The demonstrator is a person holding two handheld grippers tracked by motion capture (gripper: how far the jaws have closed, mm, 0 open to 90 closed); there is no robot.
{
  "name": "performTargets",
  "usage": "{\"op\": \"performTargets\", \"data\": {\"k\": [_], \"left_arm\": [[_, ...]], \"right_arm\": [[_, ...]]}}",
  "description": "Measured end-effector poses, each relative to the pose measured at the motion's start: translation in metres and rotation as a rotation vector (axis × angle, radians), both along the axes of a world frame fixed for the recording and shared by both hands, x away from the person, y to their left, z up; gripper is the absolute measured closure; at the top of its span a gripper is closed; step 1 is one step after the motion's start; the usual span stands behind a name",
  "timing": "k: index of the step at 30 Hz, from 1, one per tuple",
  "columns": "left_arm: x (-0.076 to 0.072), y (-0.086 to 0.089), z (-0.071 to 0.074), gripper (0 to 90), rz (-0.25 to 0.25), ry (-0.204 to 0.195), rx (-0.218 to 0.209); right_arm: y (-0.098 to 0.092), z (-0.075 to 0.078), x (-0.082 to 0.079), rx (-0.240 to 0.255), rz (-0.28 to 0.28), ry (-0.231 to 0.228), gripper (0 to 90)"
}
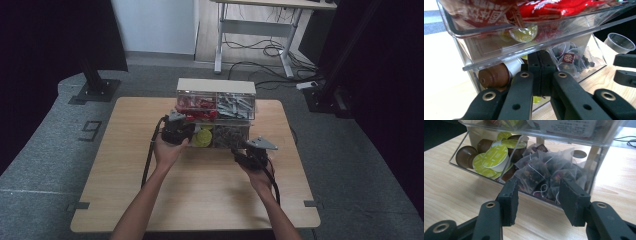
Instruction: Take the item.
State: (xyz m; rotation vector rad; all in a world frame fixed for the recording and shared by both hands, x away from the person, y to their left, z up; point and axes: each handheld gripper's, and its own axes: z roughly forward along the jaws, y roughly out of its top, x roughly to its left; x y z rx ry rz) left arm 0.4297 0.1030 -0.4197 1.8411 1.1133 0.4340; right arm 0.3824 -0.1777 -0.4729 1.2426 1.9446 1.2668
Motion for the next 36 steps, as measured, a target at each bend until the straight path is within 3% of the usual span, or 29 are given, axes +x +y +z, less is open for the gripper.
{"op": "performTargets", "data": {"k": [36], "left_arm": [[0.000,0.000,0.000,89.3,-0.003,0.001,-0.005]], "right_arm": [[0.026,0.003,0.036,-0.006,-0.006,0.008,50.1]]}}
